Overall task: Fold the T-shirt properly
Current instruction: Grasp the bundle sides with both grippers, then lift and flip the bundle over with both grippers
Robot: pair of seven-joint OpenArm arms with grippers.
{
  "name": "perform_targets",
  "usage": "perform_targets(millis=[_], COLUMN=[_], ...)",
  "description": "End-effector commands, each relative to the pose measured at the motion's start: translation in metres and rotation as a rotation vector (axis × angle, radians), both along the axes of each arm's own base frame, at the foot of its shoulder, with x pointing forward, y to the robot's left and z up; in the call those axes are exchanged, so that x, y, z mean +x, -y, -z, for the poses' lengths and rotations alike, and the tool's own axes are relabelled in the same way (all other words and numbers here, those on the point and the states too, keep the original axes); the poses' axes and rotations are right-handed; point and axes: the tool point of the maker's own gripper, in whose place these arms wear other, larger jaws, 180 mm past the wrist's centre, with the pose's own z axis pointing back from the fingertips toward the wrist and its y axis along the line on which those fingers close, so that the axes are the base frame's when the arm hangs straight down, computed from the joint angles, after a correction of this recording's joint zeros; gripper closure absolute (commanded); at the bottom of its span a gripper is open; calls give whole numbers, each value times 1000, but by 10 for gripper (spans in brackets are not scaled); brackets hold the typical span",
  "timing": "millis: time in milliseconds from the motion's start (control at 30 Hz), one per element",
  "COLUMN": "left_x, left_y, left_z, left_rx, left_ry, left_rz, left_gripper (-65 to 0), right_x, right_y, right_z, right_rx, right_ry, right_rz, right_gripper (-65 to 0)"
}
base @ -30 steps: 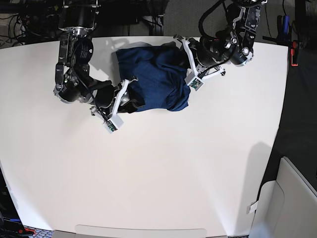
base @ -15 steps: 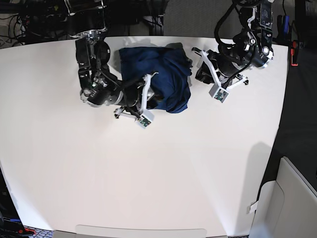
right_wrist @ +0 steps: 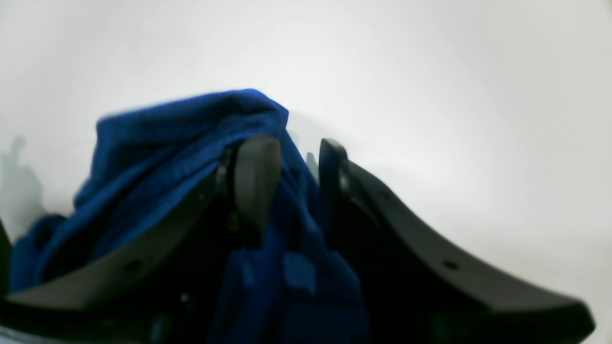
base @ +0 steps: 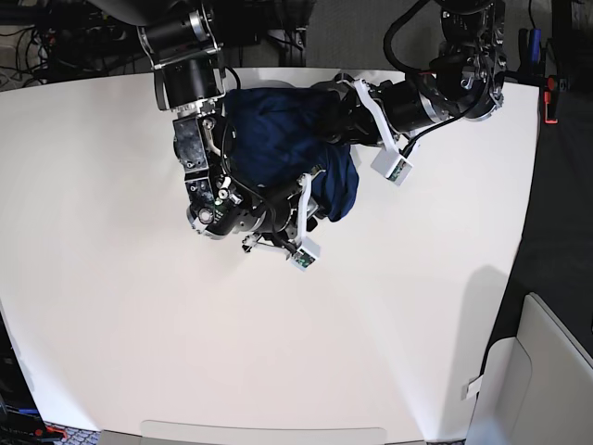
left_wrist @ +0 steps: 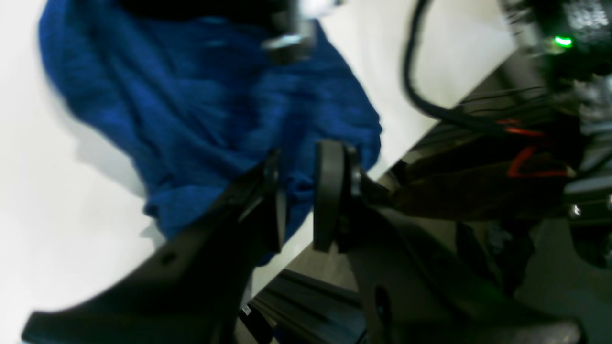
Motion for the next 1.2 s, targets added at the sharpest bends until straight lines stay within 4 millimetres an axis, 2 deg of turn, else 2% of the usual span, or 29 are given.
perform_targets(millis=[0,233,367,467,533,667,833,933,1000,1100,1167], left_x=[2,-16,-16,-13,-8,5,27,38,45,58,66], left_y=[3,28,30,17,1,-34,-65,-76,-79,-75,-76], left_z=[-6,8,28,53,68,82,79,79,76,60,40], left_rx=[-23,-36,-17,83,166,330,446,484,497,481,470], left_ry=[17,-41,-96,-120,-125,-92,-5,47,89,157,217], left_rz=[5,93,109,119,116,106,82,56,40,26,-1], left_gripper=[-79,-79,-79,-79,-79,-79,-79,-79,-79,-77,-77], right_x=[11,12,12,12,13,12,3,-5,-10,-13,-11], right_y=[-10,-24,-24,-18,-6,15,36,42,52,55,60], right_z=[-17,-11,-11,-8,-2,8,14,8,3,-9,-19], right_rx=[35,50,46,32,5,-31,-86,-111,-137,-128,-116], right_ry=[46,45,46,42,39,29,28,45,70,118,146], right_rz=[-7,-12,-14,-10,-4,12,20,18,20,24,50], right_gripper=[-186,-186,-186,-186,-186,-186,-186,-186,-186,-186,-186])
